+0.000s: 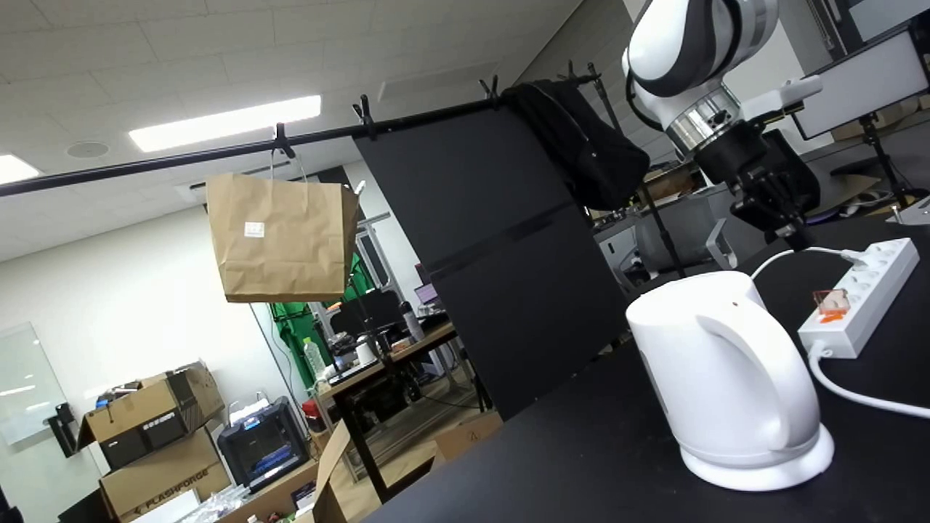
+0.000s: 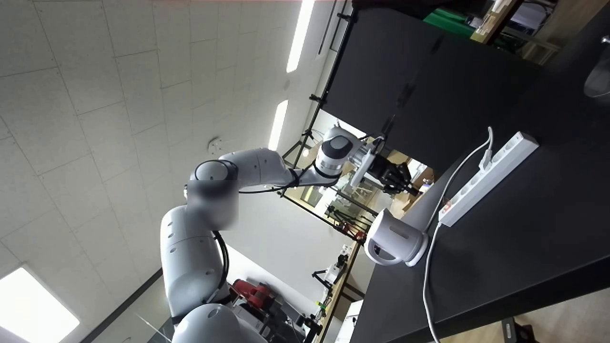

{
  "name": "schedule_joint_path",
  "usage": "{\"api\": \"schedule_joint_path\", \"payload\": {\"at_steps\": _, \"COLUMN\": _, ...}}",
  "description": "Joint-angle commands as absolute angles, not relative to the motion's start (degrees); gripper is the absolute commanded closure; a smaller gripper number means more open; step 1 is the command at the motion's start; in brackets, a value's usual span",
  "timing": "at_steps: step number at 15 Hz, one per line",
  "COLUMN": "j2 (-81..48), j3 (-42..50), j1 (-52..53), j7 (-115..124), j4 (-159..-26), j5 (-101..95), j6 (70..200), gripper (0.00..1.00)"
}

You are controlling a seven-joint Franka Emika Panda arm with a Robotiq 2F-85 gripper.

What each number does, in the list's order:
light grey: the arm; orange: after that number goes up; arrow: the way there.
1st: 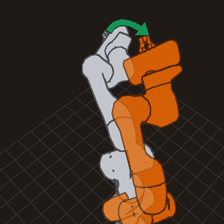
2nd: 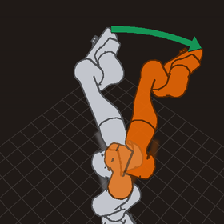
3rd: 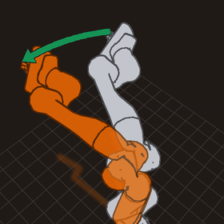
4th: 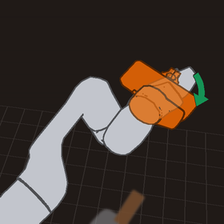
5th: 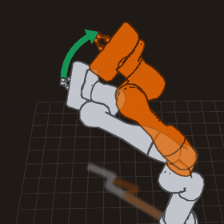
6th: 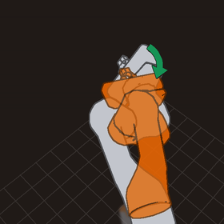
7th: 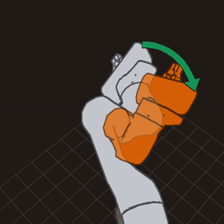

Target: Turn on the extension cord

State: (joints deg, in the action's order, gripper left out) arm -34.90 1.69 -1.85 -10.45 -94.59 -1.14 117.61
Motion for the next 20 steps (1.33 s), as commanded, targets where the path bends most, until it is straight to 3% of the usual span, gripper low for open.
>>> {"api": "schedule_joint_path", "payload": {"at_steps": 1, "j2": -39.73, "j3": 1.10, "j1": -2.92, "j7": -10.73, "j4": -87.51, "j5": -1.54, "j6": 113.90, "gripper": 1.00}}
{"api": "schedule_joint_path", "payload": {"at_steps": 10, "j2": -43.22, "j3": 0.74, "j1": -4.17, "j7": -12.17, "j4": -85.08, "j5": -0.97, "j6": 112.00, "gripper": 1.00}}
{"api": "schedule_joint_path", "payload": {"at_steps": 20, "j2": -43.00, "j3": -0.89, "j1": -4.77, "j7": -13.83, "j4": -88.48, "j5": -0.21, "j6": 119.07, "gripper": 1.00}}
